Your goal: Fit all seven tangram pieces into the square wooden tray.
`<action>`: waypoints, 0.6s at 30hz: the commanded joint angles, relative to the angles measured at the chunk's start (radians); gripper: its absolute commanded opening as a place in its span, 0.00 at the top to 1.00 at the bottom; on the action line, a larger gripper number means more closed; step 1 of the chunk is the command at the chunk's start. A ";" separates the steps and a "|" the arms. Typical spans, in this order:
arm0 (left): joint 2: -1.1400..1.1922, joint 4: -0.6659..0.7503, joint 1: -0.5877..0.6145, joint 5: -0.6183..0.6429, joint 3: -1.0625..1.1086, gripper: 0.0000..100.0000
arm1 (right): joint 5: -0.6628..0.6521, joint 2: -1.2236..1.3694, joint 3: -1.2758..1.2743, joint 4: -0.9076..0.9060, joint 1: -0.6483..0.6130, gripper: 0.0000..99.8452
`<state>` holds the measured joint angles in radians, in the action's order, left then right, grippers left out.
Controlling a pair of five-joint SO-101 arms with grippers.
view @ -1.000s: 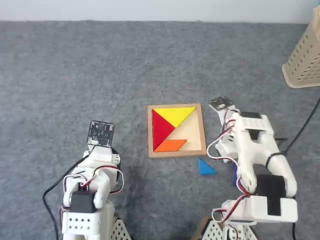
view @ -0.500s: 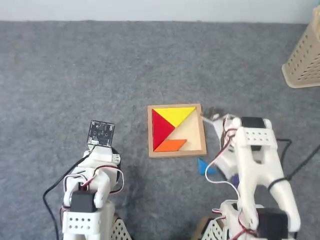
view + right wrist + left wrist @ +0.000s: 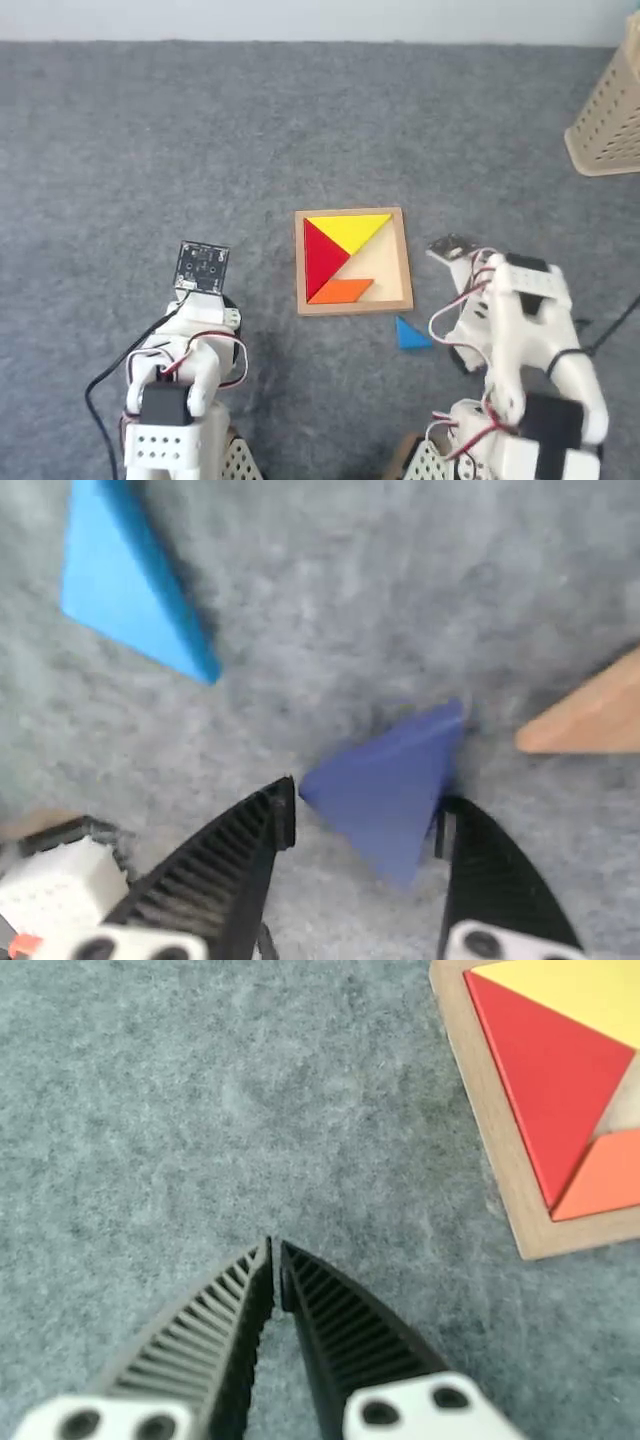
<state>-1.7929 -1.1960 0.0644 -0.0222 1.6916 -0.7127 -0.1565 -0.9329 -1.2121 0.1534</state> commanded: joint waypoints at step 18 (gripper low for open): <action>-0.003 -0.005 0.005 0.009 -0.005 0.99 | 0.054 0.246 0.522 -0.142 0.096 0.94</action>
<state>-1.7929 -1.1960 0.0644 -0.0222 1.6916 -0.6636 0.1074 -0.5140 -1.2919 0.2424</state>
